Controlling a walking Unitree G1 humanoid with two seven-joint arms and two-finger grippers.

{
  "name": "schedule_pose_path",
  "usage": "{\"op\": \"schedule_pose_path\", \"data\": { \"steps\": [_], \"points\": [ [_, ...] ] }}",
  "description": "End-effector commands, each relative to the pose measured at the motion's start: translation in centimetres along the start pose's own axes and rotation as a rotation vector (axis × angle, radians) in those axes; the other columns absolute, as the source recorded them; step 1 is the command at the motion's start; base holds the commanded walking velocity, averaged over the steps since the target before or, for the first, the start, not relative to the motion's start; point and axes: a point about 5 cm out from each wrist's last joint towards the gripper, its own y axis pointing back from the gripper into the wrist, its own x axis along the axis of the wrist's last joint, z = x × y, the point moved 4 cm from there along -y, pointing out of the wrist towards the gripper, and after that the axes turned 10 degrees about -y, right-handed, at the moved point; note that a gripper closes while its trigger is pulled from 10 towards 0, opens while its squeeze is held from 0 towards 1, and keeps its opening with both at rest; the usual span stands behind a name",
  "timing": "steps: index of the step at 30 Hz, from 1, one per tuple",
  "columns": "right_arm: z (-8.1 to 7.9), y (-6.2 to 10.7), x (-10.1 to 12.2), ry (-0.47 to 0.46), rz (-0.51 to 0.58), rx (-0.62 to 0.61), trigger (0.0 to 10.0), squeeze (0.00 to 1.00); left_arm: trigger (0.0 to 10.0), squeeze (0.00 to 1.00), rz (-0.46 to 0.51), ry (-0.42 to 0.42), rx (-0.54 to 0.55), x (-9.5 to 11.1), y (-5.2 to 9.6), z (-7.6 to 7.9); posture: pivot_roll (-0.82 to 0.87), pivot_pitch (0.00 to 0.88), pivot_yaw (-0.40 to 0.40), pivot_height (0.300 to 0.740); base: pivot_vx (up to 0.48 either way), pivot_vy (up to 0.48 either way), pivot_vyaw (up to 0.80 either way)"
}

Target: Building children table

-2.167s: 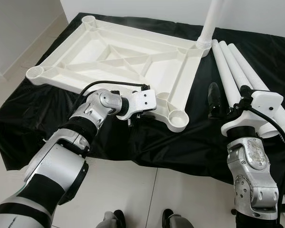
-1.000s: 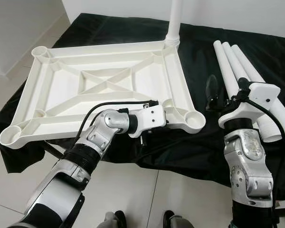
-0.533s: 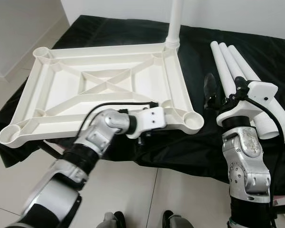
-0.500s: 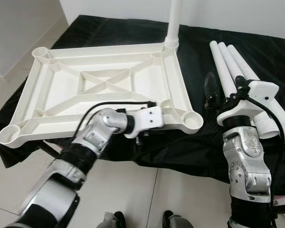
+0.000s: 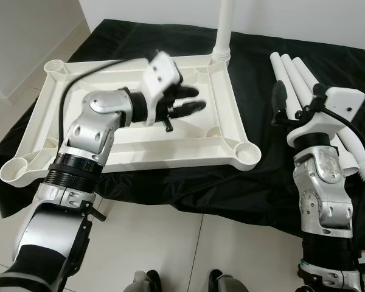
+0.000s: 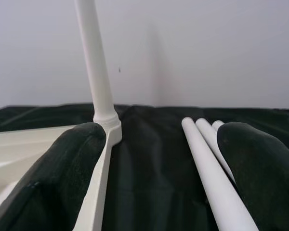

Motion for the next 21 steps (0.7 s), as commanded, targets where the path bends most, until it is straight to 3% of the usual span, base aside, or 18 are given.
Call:
{"op": "schedule_pose_path", "data": {
  "steps": [1,4,5,6,8,16,21],
  "points": [
    [0.8,-0.4,-0.2,0.034,-0.01,-0.034,10.0,0.0,10.0,0.0,0.007,0.01,0.14,0.8,0.6,-1.7,-0.09,0.202,0.047,0.74,0.0,0.0,0.0],
    [1.8,-1.6,-1.0,0.073,-0.065,-0.092,10.0,0.0,10.0,0.0,-0.06,0.039,0.305,-0.3,1.6,-3.4,-0.09,0.201,0.044,0.74,0.0,0.0,0.0],
    [1.8,-1.6,-1.0,0.073,-0.065,-0.092,10.0,0.0,10.0,0.0,-0.06,0.039,0.305,-0.3,1.6,-3.4,-0.09,0.201,0.044,0.74,0.0,0.0,0.0],
    [2.4,-2.2,-1.5,0.093,-0.099,-0.122,10.0,0.0,10.0,0.0,-0.101,0.079,0.39,-1.1,2.2,-3.8,-0.09,0.202,0.041,0.74,0.0,0.0,0.0],
    [2.6,-2.4,-1.6,0.099,-0.105,-0.131,10.0,0.0,10.0,0.0,-0.114,0.086,0.413,-1.4,2.4,-3.8,-0.09,0.202,0.041,0.74,0.0,0.0,0.0],
    [3.3,-4.3,-3.0,0.113,-0.225,-0.168,10.0,0.0,10.0,0.0,-0.228,0.171,0.443,-4.0,2.7,-0.9,-0.08,0.203,0.02,0.74,0.0,0.0,0.0],
    [4.3,-4.9,-3.9,0.083,-0.301,-0.236,10.0,0.0,10.0,0.0,-0.251,0.189,0.447,-4.4,2.8,-0.4,-0.07,0.202,0.011,0.74,0.0,0.0,0.0]
  ]
}}
